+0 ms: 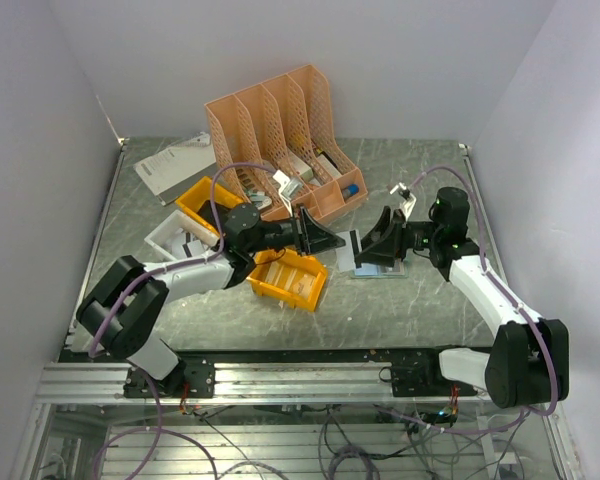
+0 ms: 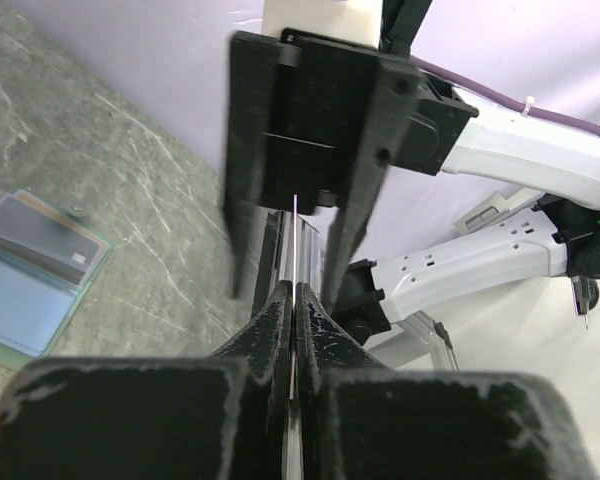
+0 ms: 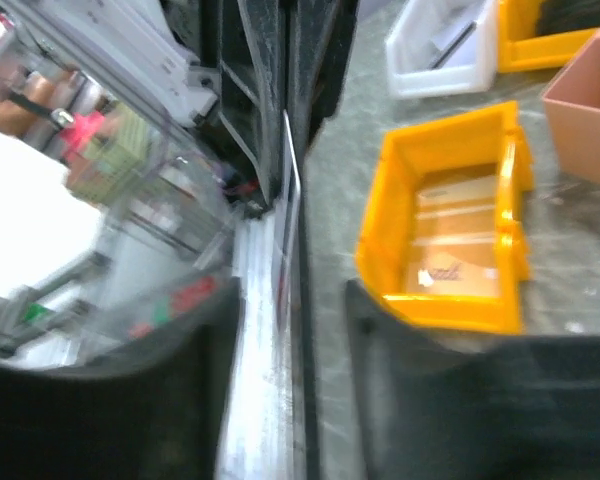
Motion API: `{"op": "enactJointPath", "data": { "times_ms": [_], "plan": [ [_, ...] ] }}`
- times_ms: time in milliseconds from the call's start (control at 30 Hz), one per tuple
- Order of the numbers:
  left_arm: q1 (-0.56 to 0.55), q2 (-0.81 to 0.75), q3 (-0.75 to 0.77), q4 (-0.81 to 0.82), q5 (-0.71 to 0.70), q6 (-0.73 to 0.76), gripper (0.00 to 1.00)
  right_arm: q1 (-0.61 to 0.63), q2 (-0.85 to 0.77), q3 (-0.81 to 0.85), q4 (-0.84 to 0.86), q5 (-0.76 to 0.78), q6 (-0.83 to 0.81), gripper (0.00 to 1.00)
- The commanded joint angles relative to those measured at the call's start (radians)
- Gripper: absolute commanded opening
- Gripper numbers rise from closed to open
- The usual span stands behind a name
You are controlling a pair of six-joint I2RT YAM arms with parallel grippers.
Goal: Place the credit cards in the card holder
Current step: Pick up the credit card from the storage box, then insert the credit card into the card holder.
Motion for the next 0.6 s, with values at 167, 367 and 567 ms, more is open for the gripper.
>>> {"op": "enactJointPath", "data": {
  "times_ms": [167,367,567],
  "plan": [
    [0.03,-0.014,-0.047,-0.032,-0.073,-0.005,0.07,-0.151,-0.011,0.174,-0.603,0.518,-0.682,0.72],
    [-0.02,0.133,0.0,0.003,-0.174,-0.092,0.07,-0.264,0.115,0.197,-0.681,0.863,-0.785,0.19],
    [-0.109,0.226,0.088,-0.152,-0.403,-0.098,0.07,-0.276,0.188,0.182,-0.669,0.992,-0.802,0.0]
  ]
}}
